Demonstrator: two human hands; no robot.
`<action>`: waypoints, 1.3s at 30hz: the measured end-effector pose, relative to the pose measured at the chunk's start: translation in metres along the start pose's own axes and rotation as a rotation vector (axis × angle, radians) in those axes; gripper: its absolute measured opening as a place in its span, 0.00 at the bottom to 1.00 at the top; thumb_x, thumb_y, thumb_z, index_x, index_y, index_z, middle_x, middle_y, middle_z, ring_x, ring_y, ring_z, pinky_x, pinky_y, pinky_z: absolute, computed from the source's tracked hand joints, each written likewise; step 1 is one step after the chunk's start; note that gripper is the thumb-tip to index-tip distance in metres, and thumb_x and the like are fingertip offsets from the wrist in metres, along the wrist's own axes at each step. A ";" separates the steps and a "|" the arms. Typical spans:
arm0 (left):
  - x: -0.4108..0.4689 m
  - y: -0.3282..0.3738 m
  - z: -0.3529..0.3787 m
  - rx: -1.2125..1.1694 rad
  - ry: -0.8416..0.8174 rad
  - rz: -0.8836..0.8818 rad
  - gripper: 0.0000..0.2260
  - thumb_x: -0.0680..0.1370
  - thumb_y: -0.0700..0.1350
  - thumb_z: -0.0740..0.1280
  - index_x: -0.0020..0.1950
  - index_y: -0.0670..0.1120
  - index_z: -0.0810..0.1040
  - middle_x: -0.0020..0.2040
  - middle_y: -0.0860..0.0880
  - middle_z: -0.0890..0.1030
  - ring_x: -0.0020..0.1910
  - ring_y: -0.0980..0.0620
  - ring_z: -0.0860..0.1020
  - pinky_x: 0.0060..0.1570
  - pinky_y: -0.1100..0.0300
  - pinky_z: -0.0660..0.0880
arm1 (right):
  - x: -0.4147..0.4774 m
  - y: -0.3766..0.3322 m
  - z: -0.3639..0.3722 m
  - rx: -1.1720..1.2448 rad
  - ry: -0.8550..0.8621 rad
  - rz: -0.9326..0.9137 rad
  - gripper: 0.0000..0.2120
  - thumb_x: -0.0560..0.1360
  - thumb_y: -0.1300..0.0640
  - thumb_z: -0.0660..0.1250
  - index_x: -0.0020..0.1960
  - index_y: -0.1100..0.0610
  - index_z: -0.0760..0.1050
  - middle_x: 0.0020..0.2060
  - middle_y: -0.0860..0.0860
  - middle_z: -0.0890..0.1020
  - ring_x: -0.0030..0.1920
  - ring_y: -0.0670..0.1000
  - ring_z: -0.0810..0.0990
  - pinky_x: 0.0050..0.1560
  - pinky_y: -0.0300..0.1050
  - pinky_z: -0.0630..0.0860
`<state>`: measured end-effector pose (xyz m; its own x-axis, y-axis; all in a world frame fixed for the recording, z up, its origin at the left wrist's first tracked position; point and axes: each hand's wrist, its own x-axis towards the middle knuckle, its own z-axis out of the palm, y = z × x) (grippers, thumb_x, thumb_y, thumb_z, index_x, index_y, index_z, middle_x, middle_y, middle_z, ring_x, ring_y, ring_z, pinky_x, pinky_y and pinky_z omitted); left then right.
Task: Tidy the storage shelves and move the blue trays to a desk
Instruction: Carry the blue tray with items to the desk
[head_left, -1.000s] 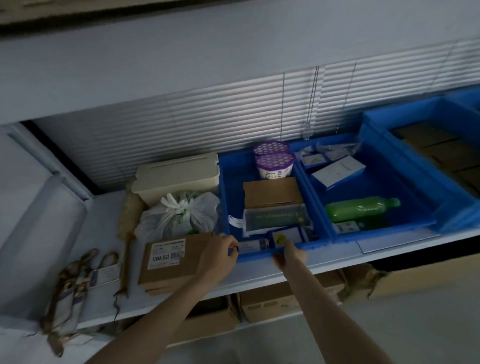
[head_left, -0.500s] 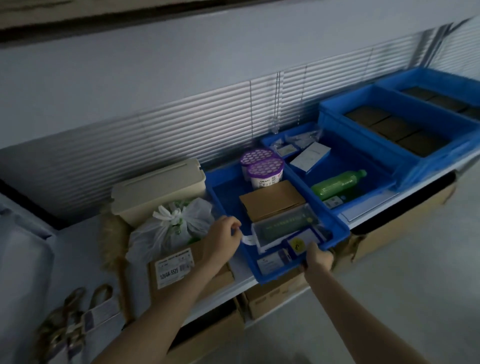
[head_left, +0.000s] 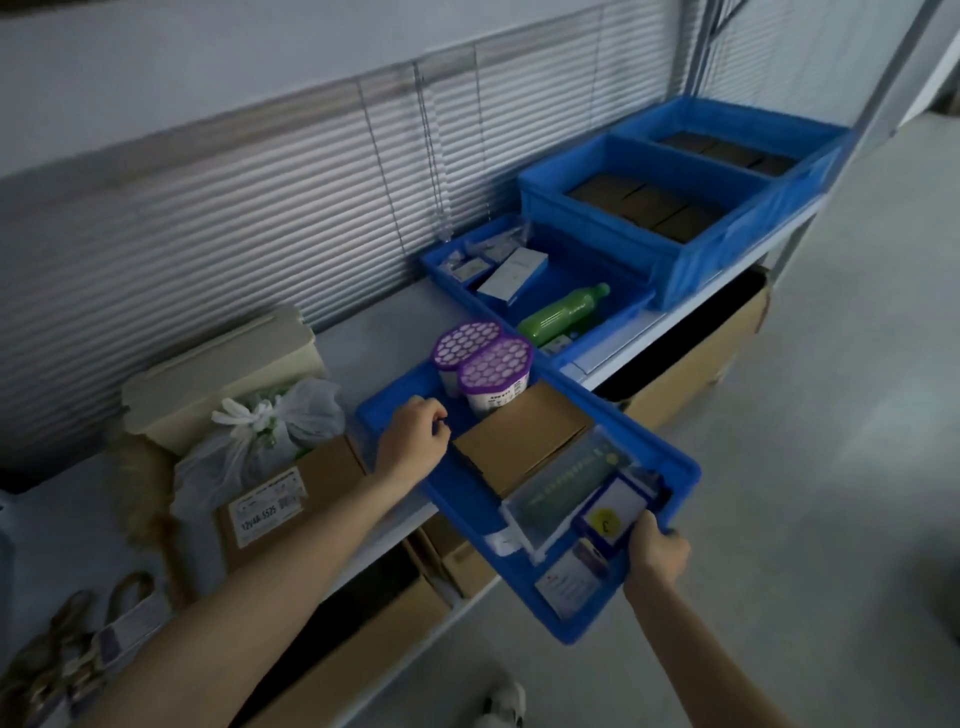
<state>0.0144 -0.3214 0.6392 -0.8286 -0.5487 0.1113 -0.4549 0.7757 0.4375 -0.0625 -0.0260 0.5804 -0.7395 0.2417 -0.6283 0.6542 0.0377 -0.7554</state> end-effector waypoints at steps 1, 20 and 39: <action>0.007 -0.001 -0.003 0.011 0.003 -0.015 0.08 0.79 0.43 0.65 0.56 0.43 0.78 0.54 0.47 0.77 0.51 0.47 0.78 0.48 0.53 0.78 | 0.004 0.003 -0.006 0.003 0.011 0.002 0.05 0.75 0.59 0.62 0.41 0.58 0.70 0.35 0.56 0.76 0.34 0.55 0.75 0.36 0.51 0.73; 0.138 -0.035 0.035 -0.393 -0.338 -0.419 0.16 0.82 0.41 0.57 0.67 0.37 0.73 0.59 0.41 0.76 0.56 0.41 0.74 0.51 0.53 0.67 | 0.026 -0.024 -0.053 -0.071 0.143 -0.023 0.09 0.70 0.59 0.70 0.37 0.60 0.71 0.33 0.58 0.75 0.34 0.55 0.74 0.34 0.48 0.71; -0.068 0.433 0.245 -0.726 -0.918 -0.176 0.31 0.66 0.67 0.70 0.63 0.49 0.80 0.59 0.46 0.83 0.57 0.44 0.80 0.60 0.43 0.77 | 0.027 0.040 -0.579 0.331 0.637 -0.010 0.25 0.76 0.43 0.67 0.49 0.68 0.78 0.50 0.66 0.83 0.43 0.57 0.80 0.49 0.59 0.79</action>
<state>-0.2060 0.1286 0.6026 -0.8319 0.0293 -0.5541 -0.5396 0.1904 0.8201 0.0357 0.5433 0.6412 -0.4427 0.7656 -0.4668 0.4907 -0.2289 -0.8407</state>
